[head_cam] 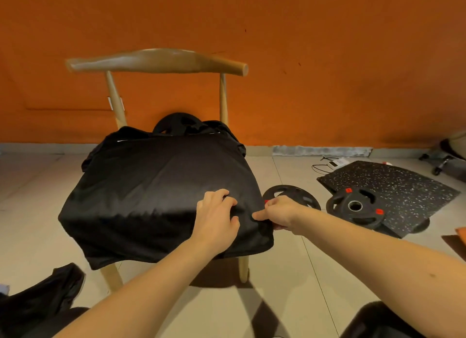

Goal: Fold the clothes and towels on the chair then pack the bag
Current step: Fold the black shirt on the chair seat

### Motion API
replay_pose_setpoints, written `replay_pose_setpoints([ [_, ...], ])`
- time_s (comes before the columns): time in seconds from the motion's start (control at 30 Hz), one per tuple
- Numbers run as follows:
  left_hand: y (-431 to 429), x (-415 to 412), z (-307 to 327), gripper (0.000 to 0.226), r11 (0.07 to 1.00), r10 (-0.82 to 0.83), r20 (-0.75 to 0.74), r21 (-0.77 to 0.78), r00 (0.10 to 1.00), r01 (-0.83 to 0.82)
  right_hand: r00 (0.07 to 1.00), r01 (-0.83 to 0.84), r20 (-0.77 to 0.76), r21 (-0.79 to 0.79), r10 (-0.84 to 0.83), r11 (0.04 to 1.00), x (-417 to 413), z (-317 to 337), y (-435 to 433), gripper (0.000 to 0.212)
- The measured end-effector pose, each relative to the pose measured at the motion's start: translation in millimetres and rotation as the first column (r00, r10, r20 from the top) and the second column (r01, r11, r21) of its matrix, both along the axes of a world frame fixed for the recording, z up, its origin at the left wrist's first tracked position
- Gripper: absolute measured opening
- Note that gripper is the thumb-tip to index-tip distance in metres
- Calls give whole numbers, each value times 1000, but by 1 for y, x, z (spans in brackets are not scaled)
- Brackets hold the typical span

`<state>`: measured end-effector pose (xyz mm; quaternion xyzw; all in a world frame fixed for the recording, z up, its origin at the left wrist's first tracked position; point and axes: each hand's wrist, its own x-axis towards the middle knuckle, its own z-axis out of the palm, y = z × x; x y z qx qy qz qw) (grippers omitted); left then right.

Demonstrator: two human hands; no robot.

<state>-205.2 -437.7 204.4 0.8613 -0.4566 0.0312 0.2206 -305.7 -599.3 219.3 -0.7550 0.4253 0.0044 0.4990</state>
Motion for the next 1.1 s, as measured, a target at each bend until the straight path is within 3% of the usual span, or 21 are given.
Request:
replay_pose_setpoints([
  [0.13,1,-9,-5,39,999,-31,12,13,999,31,991,-73,-103,70,80,995,-14,1,-6,23],
  [0.33,0,-27,0,28,992,-115,-56,-64,992,111,997,-61,-29,193,67,979,-21,14,-12,21],
  [0.47,1,-46,10,51,989,-138,-225,-81,964,123,999,-19,42,324,5,946,-18,19,-14,22],
  [0.6,-2,-57,14,67,984,-178,-165,-9,970,179,996,-89,56,409,72,908,-17,24,-12,27],
  [0.83,-1,-63,9,24,974,-219,101,-28,970,223,995,-96,11,380,99,920,-17,24,-14,28],
  [0.97,0,-65,12,22,975,-208,108,-53,972,215,993,-116,27,305,113,945,-11,22,-21,36],
  [1.1,2,-67,22,20,982,-163,1,-92,987,162,987,16,152,234,-53,972,20,26,-36,33],
])
